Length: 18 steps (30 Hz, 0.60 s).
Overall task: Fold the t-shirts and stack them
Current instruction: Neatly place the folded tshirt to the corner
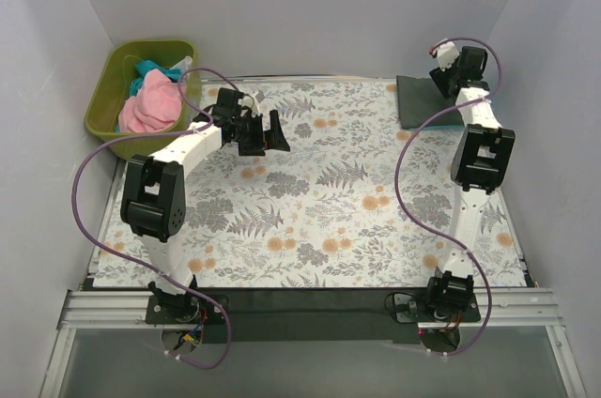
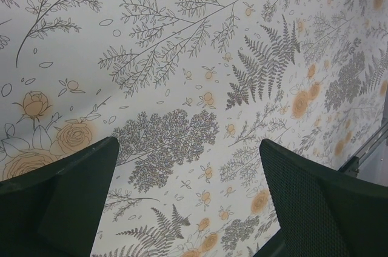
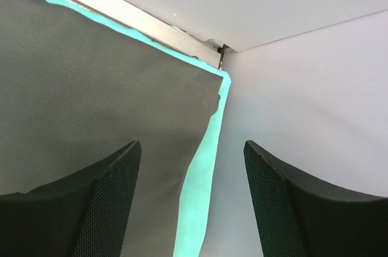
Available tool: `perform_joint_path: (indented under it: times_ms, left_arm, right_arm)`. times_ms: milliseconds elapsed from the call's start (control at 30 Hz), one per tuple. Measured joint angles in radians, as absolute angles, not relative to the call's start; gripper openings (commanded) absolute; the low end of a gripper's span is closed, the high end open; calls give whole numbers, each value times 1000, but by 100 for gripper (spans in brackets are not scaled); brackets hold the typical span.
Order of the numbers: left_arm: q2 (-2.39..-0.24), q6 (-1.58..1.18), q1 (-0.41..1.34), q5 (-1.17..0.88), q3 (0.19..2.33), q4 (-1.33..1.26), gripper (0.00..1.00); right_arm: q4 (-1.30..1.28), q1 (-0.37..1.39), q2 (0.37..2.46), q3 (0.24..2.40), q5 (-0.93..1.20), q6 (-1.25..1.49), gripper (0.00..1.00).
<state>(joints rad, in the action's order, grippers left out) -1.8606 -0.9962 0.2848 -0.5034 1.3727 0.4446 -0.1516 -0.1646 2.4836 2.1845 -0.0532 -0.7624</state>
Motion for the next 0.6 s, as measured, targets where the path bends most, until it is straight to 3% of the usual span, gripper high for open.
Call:
perform_joint_path:
  times_ms: [467, 600]
  left_arm:
    - [-1848, -975, 285, -477, 1401, 440, 98]
    - [-1847, -977, 284, -478, 1407, 433, 98]
  right_arm:
    - [-152, -165, 2307, 2096, 147, -492, 54]
    - [-203, -165, 2316, 2090, 231, -402, 59]
